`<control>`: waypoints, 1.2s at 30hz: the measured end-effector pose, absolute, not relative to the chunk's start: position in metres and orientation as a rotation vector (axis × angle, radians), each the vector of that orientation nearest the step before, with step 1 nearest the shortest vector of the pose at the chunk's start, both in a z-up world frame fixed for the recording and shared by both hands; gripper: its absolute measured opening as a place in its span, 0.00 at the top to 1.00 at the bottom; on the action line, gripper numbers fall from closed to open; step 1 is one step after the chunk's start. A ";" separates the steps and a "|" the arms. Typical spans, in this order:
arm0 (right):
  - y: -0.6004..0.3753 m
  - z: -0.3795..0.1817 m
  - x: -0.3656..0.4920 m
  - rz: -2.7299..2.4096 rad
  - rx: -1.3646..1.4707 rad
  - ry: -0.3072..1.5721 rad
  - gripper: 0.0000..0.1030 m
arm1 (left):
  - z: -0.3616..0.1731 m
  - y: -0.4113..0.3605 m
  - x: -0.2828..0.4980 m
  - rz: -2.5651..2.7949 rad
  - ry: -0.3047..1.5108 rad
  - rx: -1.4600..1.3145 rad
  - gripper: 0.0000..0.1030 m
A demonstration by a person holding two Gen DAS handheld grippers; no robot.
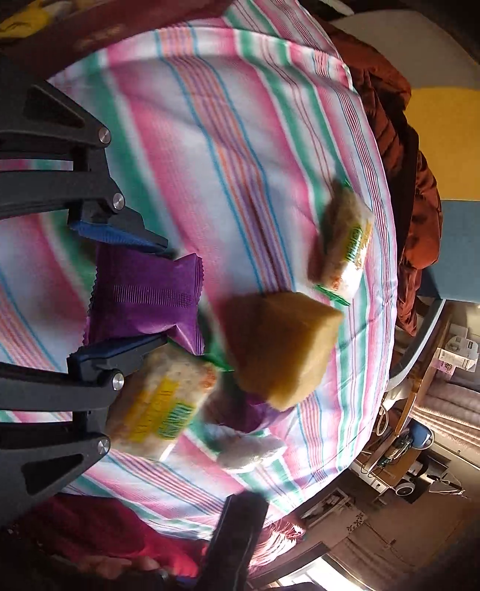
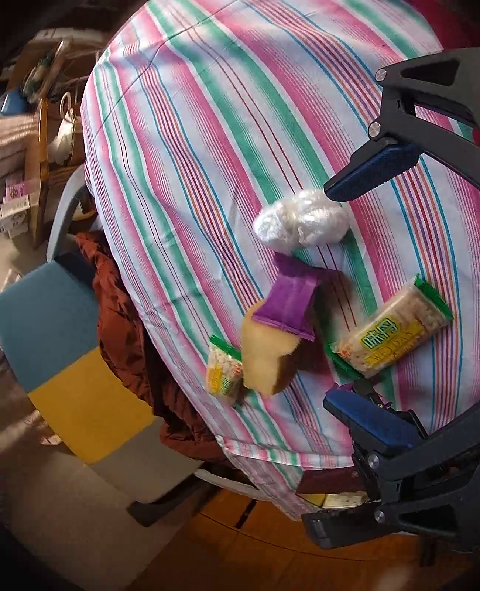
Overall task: Organize objects
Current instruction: 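Grasp the purple snack packet with the left tool while the right tool grasps the WEIDAN cracker pack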
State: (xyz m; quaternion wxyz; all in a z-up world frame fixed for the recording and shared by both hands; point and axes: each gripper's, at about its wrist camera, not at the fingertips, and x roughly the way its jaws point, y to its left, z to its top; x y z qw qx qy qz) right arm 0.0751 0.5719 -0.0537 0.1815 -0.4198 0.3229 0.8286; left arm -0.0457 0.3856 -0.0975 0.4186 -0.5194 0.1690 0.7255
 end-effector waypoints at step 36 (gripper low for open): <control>0.489 -0.078 0.040 2.558 -1.541 0.414 0.53 | -0.021 0.266 0.016 1.966 0.224 -1.091 0.60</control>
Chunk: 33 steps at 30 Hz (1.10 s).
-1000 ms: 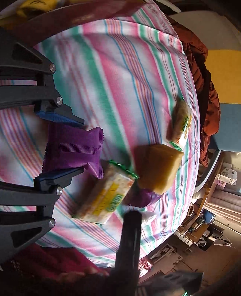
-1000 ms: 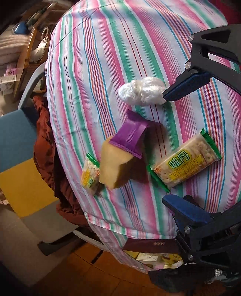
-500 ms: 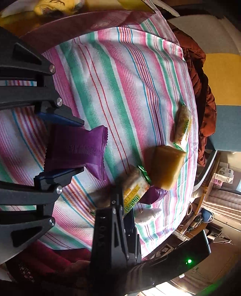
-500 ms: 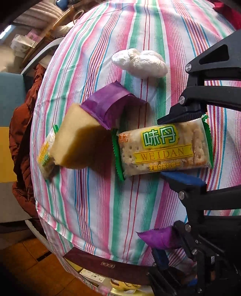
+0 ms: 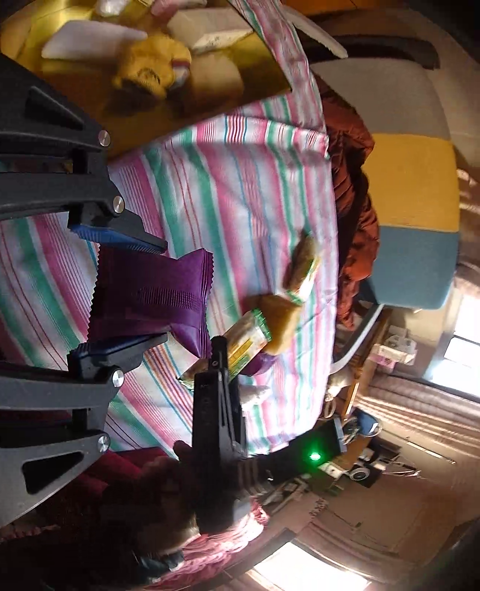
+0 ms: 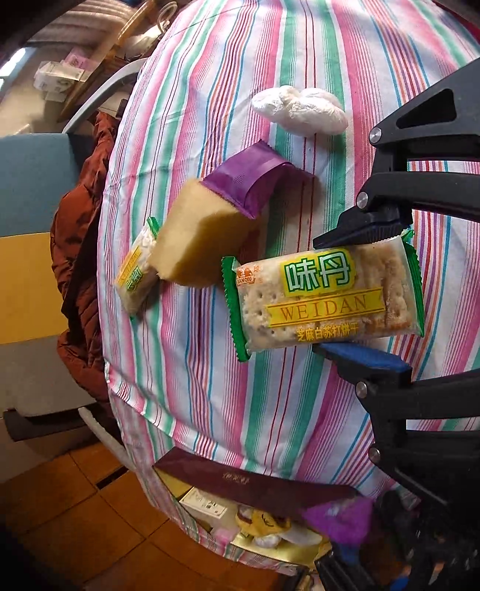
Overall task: Organize objects
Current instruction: 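Grasp the purple snack packet with the left tool while the right tool grasps the WEIDAN cracker pack, then carry the packet and cracker pack into the gold tray and open both tools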
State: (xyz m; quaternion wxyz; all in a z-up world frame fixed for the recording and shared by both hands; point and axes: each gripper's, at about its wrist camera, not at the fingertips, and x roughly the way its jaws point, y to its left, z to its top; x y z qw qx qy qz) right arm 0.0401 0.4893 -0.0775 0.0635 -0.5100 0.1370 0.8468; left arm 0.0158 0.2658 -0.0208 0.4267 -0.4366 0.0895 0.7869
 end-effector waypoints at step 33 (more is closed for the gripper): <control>0.233 -0.009 -0.027 3.022 -1.591 0.236 0.53 | 0.009 -0.031 -0.074 2.512 -0.436 -1.114 0.60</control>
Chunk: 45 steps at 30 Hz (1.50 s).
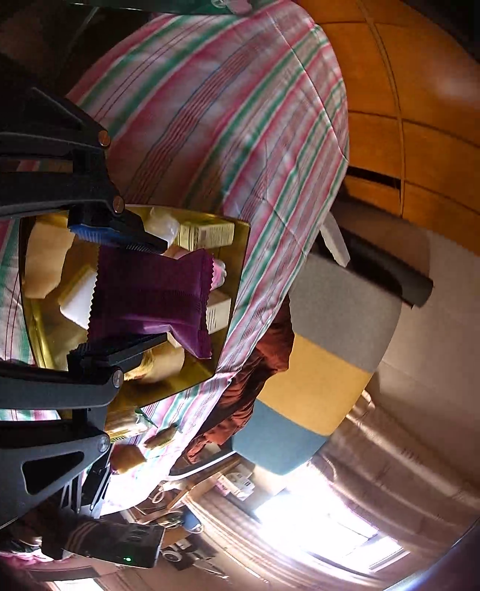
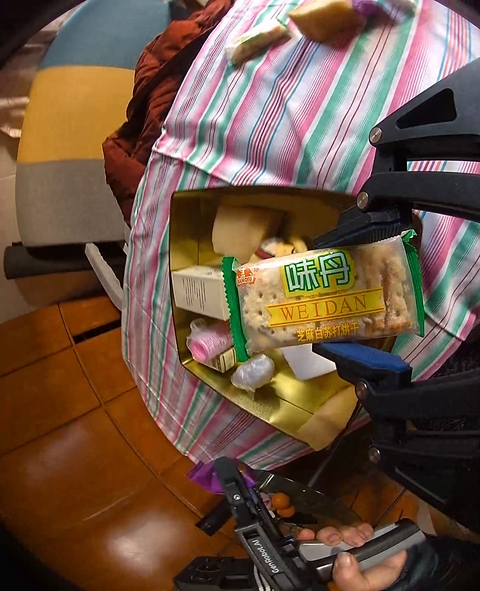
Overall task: Organize objects
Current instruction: 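Carry the packet and cracker pack into the gold tray and open both tools, then withdraw both open tools from the tray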
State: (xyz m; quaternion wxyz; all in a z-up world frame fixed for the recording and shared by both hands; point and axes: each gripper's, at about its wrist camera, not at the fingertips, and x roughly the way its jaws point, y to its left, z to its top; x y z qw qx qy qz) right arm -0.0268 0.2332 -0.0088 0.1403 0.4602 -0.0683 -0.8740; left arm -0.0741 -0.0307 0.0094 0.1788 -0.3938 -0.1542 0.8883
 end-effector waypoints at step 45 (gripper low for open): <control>0.207 -0.022 0.005 -2.785 1.333 -0.005 0.00 | -0.008 0.030 -0.032 2.697 0.000 -1.113 0.37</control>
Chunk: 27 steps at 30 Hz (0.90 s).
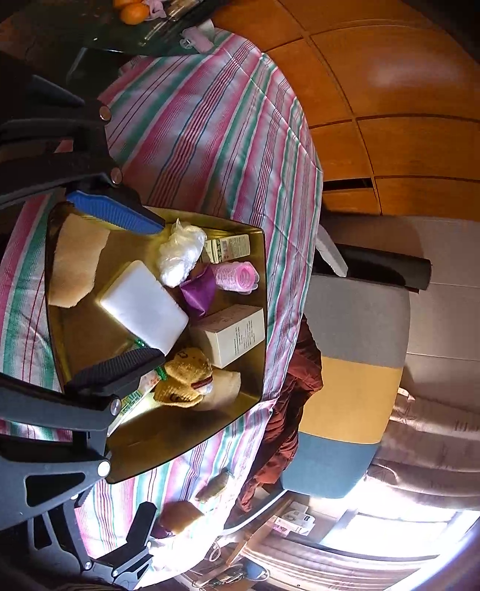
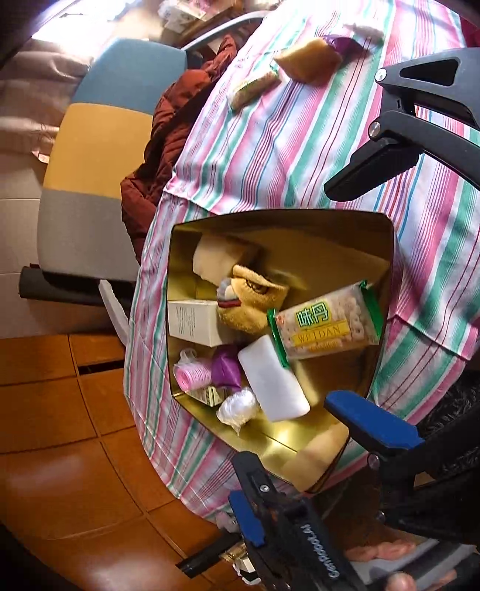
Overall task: Organize objects
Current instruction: 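Withdraw both open tools from the tray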
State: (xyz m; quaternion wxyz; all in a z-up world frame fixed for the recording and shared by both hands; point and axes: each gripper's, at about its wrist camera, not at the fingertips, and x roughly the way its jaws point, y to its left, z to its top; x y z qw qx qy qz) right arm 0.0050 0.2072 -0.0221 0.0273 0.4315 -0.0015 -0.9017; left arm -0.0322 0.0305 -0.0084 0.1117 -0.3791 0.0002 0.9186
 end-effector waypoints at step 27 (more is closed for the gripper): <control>0.226 -0.018 0.015 -2.935 1.293 0.011 0.00 | 0.005 0.058 -0.009 2.734 0.225 -0.999 0.37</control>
